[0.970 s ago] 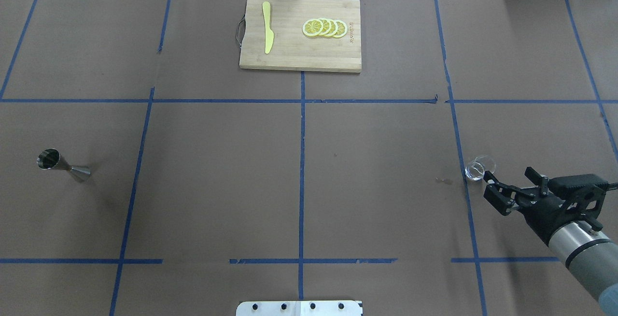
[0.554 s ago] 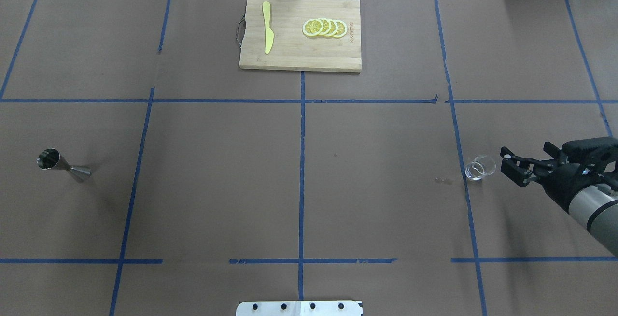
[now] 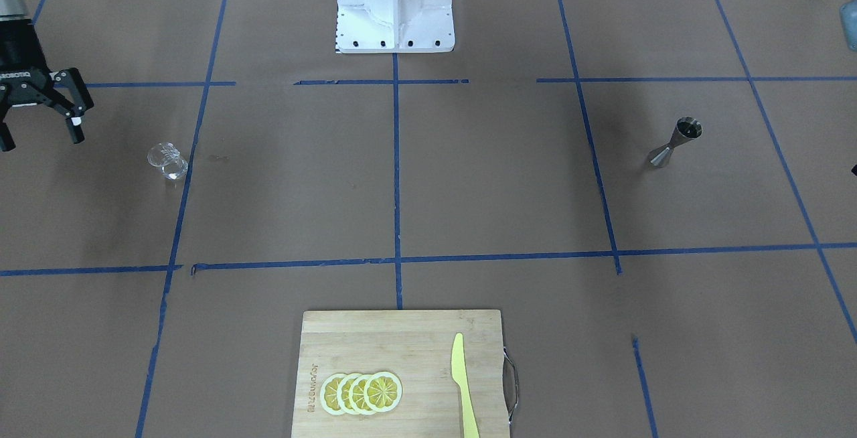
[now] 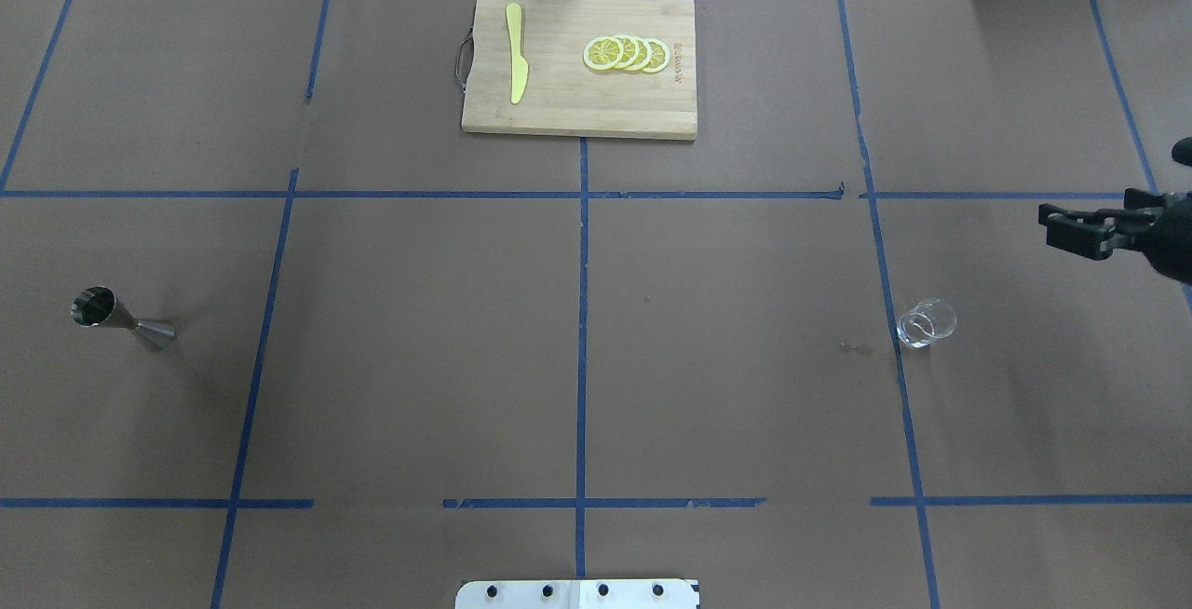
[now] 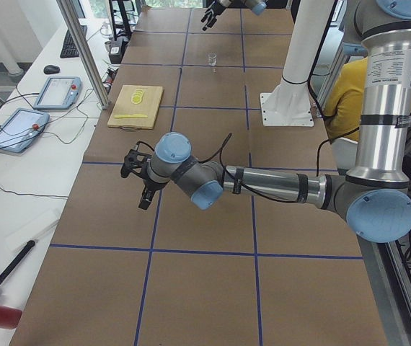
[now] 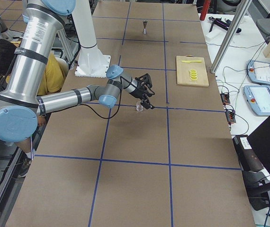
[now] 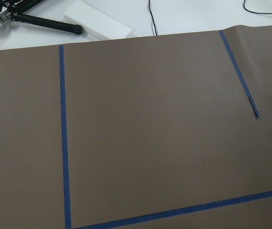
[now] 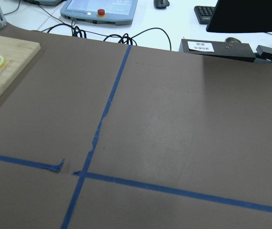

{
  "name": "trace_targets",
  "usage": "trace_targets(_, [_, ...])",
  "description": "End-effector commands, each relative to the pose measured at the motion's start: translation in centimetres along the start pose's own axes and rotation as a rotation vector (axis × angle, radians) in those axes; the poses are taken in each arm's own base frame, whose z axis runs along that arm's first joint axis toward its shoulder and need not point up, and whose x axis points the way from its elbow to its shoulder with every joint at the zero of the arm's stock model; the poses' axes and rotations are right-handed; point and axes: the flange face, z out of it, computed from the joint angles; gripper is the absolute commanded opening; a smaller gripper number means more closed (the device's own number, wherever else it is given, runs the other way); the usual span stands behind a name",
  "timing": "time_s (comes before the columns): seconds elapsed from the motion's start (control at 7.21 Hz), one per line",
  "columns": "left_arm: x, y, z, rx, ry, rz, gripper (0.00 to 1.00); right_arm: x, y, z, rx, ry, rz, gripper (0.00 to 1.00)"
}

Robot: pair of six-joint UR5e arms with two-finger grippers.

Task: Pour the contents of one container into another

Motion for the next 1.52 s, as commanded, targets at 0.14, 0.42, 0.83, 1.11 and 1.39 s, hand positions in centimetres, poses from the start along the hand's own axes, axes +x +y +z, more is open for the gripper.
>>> trace_targets(0.14, [-1.6,0.3,1.2,-0.056,-0.028,0.085,1.0,8.5,-8.8,-1.9,-0.224,-0.019,-0.105,1.0])
trace_targets(0.42, [-6.4,0.4,-0.6,-0.147,-0.099,0.126,1.0,16.0,-10.9,-2.4,-0.391,-0.064,-0.199,1.0])
trace_targets(0.83, [-11.9,-1.2,-9.0,-0.212,-0.17,0.02,1.0,21.1,-10.7,-2.0,-0.529,-0.19,-0.198,1.0])
trace_targets(1.11, [-13.3,2.6,-9.7,-0.243,-0.181,-0.034,1.0,21.6,-9.3,-1.5,-0.624,-0.215,-0.217,1.0])
trace_targets(1.39, [-13.6,6.4,-8.3,-0.265,-0.092,-0.075,1.0,22.3,-7.5,-1.8,-0.644,-0.201,-0.178,1.0])
